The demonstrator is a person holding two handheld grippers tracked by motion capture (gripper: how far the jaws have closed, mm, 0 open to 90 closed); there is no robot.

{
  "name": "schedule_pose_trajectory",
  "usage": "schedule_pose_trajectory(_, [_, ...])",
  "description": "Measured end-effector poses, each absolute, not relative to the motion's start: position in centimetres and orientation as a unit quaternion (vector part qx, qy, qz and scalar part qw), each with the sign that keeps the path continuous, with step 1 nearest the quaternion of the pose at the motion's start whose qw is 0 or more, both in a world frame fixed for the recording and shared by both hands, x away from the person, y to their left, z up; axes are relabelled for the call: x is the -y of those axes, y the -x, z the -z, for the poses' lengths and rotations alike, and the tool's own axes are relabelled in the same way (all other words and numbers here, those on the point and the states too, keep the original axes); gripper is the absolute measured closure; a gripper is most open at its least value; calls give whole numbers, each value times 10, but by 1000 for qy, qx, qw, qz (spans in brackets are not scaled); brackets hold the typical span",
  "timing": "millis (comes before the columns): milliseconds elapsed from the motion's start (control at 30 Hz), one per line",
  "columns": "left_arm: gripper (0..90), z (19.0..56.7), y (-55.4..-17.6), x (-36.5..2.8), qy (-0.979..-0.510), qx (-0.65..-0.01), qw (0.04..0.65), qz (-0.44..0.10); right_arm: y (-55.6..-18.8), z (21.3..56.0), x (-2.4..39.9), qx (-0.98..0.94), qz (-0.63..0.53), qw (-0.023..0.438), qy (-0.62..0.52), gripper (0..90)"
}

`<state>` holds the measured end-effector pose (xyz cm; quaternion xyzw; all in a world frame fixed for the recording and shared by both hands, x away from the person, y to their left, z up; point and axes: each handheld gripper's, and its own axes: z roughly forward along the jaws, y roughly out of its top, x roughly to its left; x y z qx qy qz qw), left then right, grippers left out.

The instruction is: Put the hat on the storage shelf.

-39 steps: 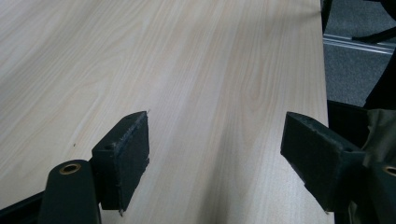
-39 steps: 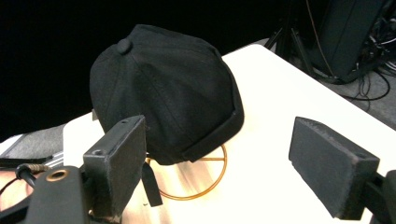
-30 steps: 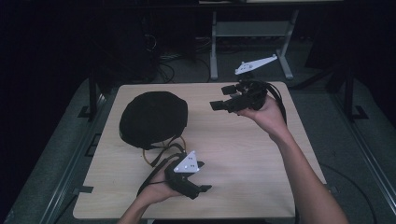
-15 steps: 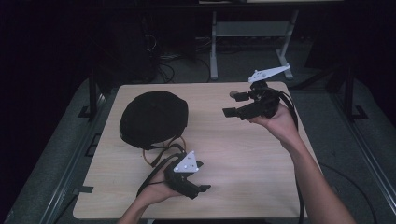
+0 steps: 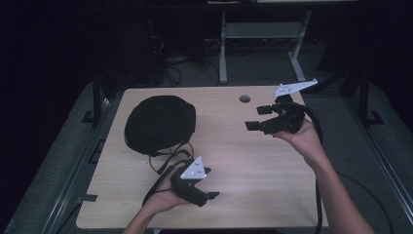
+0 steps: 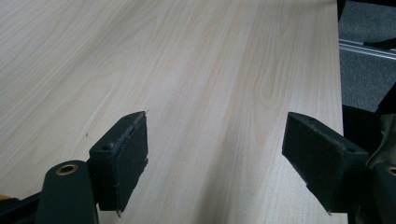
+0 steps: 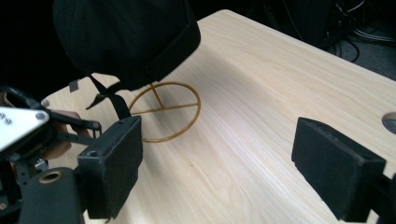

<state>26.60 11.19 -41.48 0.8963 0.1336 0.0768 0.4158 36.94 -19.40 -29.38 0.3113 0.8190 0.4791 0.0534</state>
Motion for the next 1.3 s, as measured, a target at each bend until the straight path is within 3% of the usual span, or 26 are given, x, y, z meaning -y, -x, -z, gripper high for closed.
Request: schedule_pose_trajectory(1300, [222,417,-268,-113,-894,-145,416,-79,-327,380,253,-804,-468,21,-365,161])
